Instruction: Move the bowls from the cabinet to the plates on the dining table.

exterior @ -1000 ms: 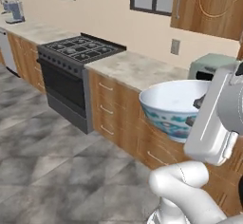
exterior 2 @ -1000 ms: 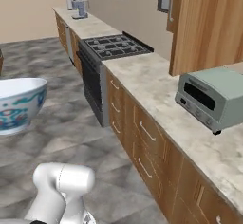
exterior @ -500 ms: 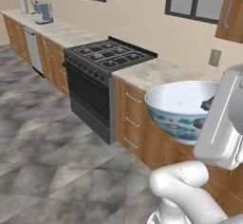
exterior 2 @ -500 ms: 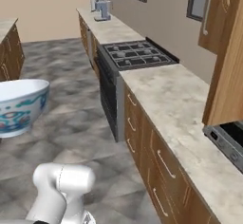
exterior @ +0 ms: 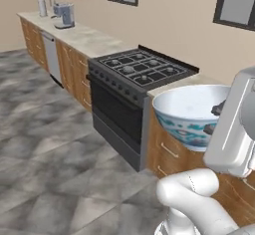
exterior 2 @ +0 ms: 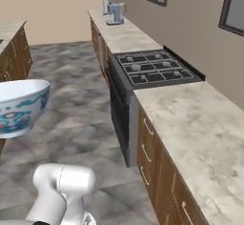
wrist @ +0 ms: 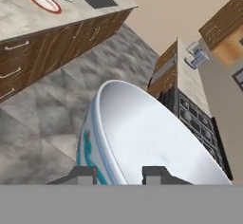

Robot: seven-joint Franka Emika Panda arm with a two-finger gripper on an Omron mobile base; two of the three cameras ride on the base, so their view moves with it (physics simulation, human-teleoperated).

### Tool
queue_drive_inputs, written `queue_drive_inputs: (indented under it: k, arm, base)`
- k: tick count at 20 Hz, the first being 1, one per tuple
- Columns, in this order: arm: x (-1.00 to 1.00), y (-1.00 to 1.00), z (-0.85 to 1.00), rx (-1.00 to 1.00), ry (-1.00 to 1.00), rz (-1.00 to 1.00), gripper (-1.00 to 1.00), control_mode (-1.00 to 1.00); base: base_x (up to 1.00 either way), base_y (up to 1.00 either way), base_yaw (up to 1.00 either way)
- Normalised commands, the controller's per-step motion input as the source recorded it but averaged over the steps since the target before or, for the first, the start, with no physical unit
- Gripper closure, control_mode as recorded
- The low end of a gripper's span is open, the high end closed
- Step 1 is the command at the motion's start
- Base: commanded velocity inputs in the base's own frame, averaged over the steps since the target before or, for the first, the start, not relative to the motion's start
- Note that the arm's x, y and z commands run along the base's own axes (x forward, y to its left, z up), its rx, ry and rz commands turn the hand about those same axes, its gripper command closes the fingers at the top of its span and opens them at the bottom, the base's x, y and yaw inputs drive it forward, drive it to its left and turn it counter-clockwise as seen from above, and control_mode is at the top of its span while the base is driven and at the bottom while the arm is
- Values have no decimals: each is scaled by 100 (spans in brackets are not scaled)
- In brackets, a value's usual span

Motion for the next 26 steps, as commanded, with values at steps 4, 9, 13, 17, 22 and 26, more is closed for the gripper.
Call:
queue_drive_inputs:
  k: [4, 9, 13, 17, 22, 26]
  arm:
    - [0, 0, 0, 0, 0, 0, 100, 100]
    - [0, 0, 0, 0, 0, 0, 100, 100]
    - [0, 0, 0, 0, 0, 0, 100, 100]
    - [0, 0, 0, 0, 0, 0, 100, 100]
    - [0, 0, 0, 0, 0, 0, 100, 100]
    - [0, 0, 0, 0, 0, 0, 100, 100]
  base:
    - [100, 20, 16]
    - [100, 18, 16]
    - [100, 15, 17]
    - [100, 15, 17]
    - [90, 14, 30]
    - [2, 1, 66]
